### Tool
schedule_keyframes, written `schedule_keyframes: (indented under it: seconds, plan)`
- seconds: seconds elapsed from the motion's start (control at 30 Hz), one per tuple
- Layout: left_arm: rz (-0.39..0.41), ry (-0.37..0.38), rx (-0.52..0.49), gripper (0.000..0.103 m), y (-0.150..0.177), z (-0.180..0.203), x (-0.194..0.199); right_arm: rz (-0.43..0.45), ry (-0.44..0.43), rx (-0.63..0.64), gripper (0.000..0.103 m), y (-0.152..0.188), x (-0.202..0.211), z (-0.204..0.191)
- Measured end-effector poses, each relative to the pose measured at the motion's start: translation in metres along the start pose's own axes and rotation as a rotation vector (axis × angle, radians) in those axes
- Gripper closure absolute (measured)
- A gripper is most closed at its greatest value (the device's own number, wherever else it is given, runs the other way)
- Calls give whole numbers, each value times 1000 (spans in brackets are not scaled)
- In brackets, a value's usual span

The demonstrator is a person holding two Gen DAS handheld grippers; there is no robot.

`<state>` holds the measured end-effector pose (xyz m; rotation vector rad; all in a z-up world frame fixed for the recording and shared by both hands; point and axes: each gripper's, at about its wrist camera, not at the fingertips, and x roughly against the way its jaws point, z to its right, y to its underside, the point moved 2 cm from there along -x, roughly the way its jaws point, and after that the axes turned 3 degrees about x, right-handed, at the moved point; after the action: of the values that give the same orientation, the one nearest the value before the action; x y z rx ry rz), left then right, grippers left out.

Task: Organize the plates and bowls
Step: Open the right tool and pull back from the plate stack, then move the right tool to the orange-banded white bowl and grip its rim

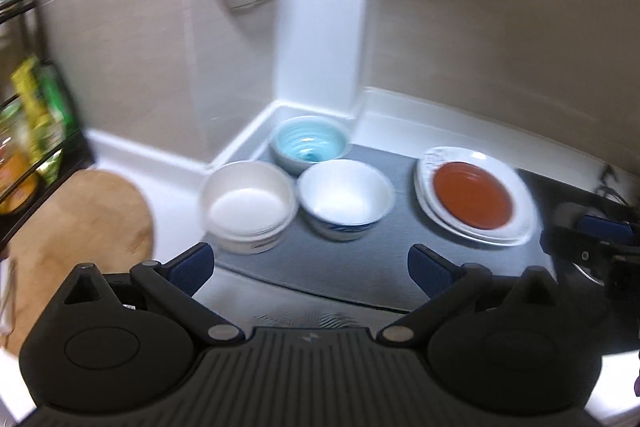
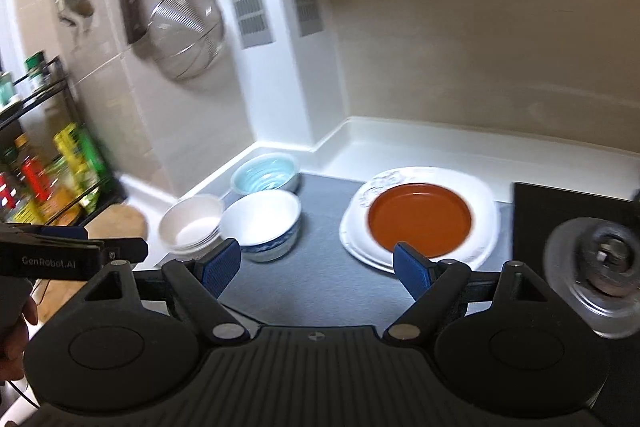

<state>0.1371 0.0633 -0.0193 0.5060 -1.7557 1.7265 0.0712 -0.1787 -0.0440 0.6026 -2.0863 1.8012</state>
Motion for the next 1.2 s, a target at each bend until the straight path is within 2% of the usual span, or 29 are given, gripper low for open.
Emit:
schedule_keyframes:
  seconds: [0.1, 0.27, 0.47, 0.63, 0.87, 1.2]
  plan:
    - [-1, -77, 2, 0, -2, -10, 2, -21, -70, 32, 18, -5, -16, -5]
    - [-7, -156, 4, 0, -13, -33, -6, -35, -145, 24, 18, -22, -43, -15]
    - [-19, -142, 47, 0, -37, -66, -36, -45, -186, 44, 18, -50, -76, -35]
    - [-68, -126, 105, 0, -54, -87, -73, -109, -218, 61, 19, -72, -115, -50]
    - [-162, -111, 164, 0, -62, -110, -119, -203, -245, 50, 28, -88, -177, -65]
    - [-245, -111, 188, 0, -65, -125, -169, -299, -293, 114, 29, -100, -249, -101]
